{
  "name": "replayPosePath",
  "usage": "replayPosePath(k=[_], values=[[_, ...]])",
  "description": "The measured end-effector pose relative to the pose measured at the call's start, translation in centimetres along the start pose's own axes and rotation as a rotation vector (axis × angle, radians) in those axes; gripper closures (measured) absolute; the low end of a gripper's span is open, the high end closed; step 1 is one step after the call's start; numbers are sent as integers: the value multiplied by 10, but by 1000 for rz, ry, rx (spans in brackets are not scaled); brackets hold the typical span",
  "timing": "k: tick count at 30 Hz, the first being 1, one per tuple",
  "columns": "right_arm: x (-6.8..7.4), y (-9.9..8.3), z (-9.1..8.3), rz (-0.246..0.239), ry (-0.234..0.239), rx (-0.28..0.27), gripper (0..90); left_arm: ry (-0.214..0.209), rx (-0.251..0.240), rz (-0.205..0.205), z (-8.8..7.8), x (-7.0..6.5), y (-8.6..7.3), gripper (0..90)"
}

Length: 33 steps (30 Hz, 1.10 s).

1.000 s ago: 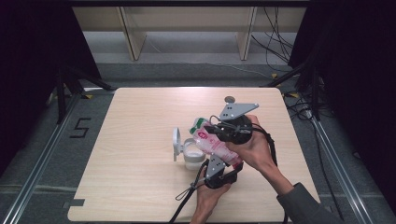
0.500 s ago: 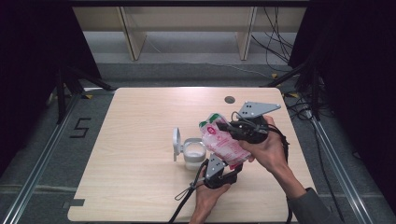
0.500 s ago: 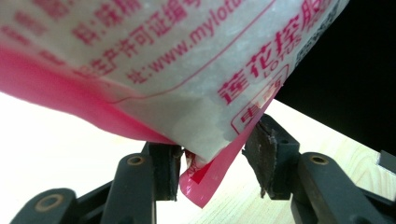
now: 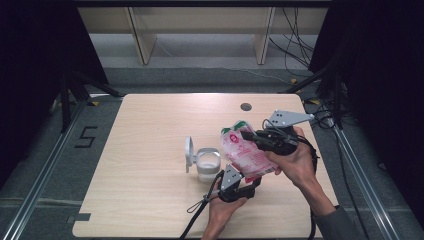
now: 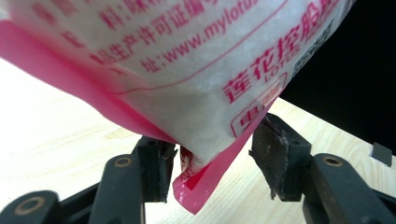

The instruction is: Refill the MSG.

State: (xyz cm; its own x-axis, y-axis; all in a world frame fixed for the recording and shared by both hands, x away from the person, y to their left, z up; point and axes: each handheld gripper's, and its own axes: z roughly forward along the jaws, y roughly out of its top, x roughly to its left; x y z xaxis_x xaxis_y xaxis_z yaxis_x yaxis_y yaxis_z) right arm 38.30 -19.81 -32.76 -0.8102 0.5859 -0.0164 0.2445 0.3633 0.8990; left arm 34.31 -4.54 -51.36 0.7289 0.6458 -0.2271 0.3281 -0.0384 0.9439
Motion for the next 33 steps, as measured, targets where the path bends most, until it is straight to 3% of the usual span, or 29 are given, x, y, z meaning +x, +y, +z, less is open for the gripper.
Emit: replayPosePath(k=[2, 5, 7, 8, 11, 13, 19, 23, 24, 25, 29, 30, 31, 33], values=[[-2, -3, -2, 0, 5, -7, 900, -13, 17, -8, 0, 0, 0, 431], [-4, -6, -5, 9, -2, -8, 900, 2, 38, 4, -1, -2, 0, 414], [-5, -9, -7, 17, -2, -7, 900, -21, 33, 0, -1, -3, 0, 393], [-5, -11, -8, 29, -6, -8, 900, -6, 45, 1, -2, -4, 1, 379], [-9, -16, -10, 18, -24, -23, 900, -10, 65, -11, -3, -4, 1, 332], [-8, -20, -12, 55, -25, -13, 900, -36, 47, -41, -3, -6, 0, 330], [-10, -31, -11, 63, -37, -20, 900, -25, 84, -8, -13, -7, 1, 308], [-12, -36, -11, 67, -43, -28, 900, -55, 63, -34, -14, -9, 1, 304], [-11, -38, -10, 71, -59, -54, 900, -40, 73, -25, -15, -10, 2, 303], [-13, -38, -11, 45, -50, -36, 900, -54, 65, -18, -15, -10, 2, 303], [-11, -42, -12, 96, -42, -30, 900, -57, 63, -9, -19, -12, 5, 303], [-14, -43, -11, 61, -45, -50, 900, -51, 62, -14, -20, -13, 5, 303], [-12, -44, -12, 91, -36, -38, 900, -62, 55, -16, -21, -12, 6, 303], [-12, -46, -11, 78, -54, -65, 900, -62, 49, -16, -22, -12, 7, 302]])
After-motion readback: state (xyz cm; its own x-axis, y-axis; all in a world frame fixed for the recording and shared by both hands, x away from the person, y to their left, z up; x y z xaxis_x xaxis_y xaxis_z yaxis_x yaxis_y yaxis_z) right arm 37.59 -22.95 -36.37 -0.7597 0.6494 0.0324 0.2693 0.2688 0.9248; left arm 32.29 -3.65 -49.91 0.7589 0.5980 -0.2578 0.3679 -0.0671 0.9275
